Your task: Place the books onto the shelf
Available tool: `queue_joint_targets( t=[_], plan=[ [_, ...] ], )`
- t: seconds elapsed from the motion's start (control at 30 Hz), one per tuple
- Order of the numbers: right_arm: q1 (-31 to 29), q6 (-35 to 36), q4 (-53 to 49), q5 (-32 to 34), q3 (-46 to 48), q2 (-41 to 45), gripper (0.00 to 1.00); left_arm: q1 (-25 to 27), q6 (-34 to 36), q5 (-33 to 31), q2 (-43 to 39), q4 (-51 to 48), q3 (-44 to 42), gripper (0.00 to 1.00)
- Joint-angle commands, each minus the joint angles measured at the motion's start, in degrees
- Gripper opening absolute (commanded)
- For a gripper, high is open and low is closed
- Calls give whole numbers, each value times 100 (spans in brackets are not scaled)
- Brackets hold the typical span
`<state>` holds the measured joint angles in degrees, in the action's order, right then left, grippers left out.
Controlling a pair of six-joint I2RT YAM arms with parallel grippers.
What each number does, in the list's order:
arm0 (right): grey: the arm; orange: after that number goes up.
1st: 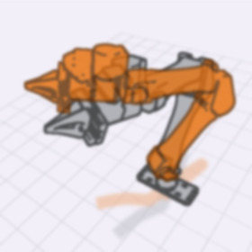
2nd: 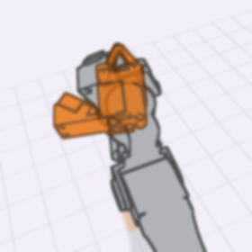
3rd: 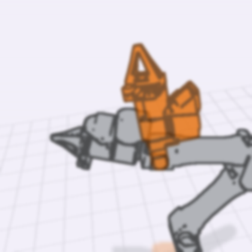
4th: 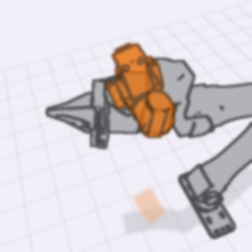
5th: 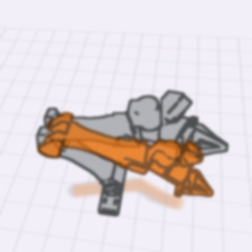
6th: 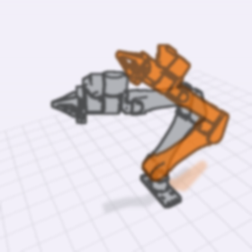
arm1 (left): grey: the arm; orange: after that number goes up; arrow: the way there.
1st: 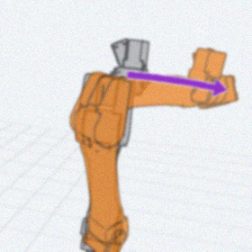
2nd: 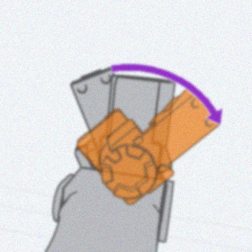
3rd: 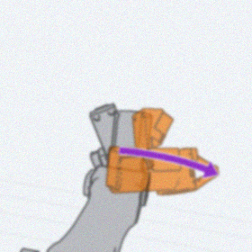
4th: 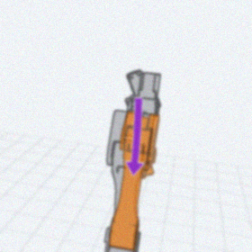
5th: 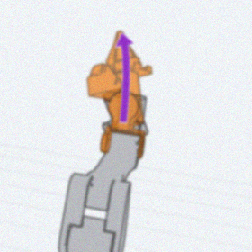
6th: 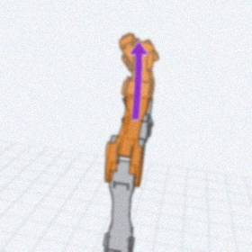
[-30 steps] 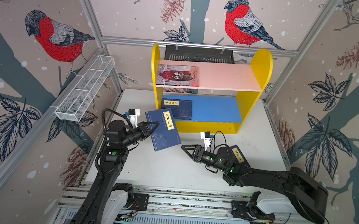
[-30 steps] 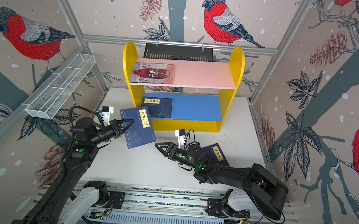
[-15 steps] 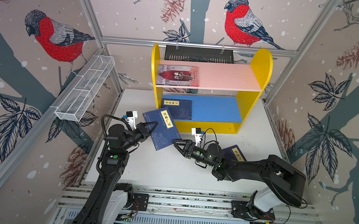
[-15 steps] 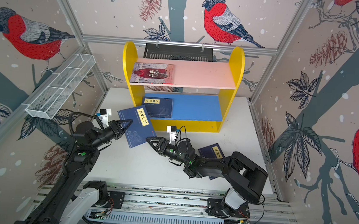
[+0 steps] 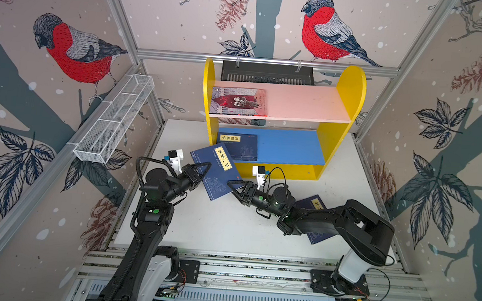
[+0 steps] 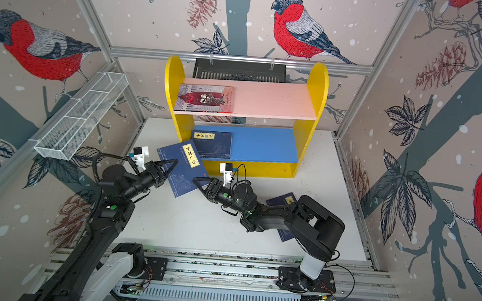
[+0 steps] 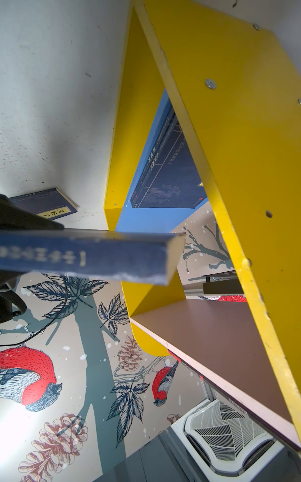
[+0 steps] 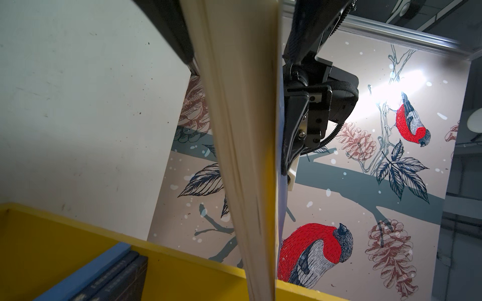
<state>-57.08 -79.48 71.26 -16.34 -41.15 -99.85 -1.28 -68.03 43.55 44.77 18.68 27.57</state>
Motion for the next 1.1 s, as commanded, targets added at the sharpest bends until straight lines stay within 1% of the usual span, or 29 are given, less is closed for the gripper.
queue_joint_targets(
  t=[0.0, 0.07, 0.17, 0.27, 0.3, 0.37, 0.43, 0.5, 0.53, 0.6, 0.67, 0.73, 0.8, 0.87, 0.9, 0.93, 1.0, 1.03, 1.07],
  plan=[
    [37, -136, 596, -128, -101, -150, 49, -1, -176, 83, -4, 438, -15, 0],
    [63, -180, 726, -194, -169, -255, 40, -6, -189, 98, -20, 431, -24, 0],
    [88, -209, 823, -295, -253, -379, 21, 5, -201, 119, -48, 392, -48, 0],
    [112, -260, 964, -350, -245, -429, 8, 0, -169, 119, -64, 353, -98, 0],
    [132, -278, 1005, -382, -215, -414, 5, 3, -146, 112, -74, 332, -111, 4],
    [188, -276, 1062, -444, -126, -333, 3, 0, -44, 127, -82, 320, -138, 18],
    [285, -245, 995, -667, -46, -191, 3, -5, 160, 121, -116, 237, -147, 40],
    [455, -300, 1007, -1165, -13, -95, 2, -22, 348, 152, -153, 95, -147, 58],
    [563, -403, 1122, -1421, 57, -43, 2, -31, 451, 238, -162, 39, -140, 63],
    [747, -576, 1281, -1873, 205, 79, 2, -57, 588, 452, -167, 2, -147, 70],
    [911, -602, 1163, -2291, 331, 256, 2, -97, 775, 659, -198, -95, -139, 76],
    [1053, -350, 568, -2632, 428, 541, 2, -131, 971, 916, -213, -169, -122, 81],
    [1172, 193, -383, -2927, 408, 885, 2, -154, 1063, 1242, -215, -111, -113, 84],
    [1293, 957, -1731, -3154, 269, 1294, 2, -162, 1270, 1542, -193, -198, -52, 86],
    [1353, 1450, -2586, -3250, 120, 1496, 2, -171, 1430, 1637, -194, -344, 7, 86],
    [1422, 2055, -3501, -3277, -47, 1704, 2, -171, 1586, 1676, -209, -515, 56, 86],
    [1578, 2951, -4942, -3293, -369, 1980, 2, -181, 1696, 1632, -320, -703, 62, 87],
    [1699, 3225, -5380, -3321, -441, 2094, 2, -180, 1639, 1667, -383, -587, -18, 87],
    [1807, 3356, -5581, -3448, -456, 2167, 2, -181, 1496, 1747, -422, -373, -125, 87]
  ],
)
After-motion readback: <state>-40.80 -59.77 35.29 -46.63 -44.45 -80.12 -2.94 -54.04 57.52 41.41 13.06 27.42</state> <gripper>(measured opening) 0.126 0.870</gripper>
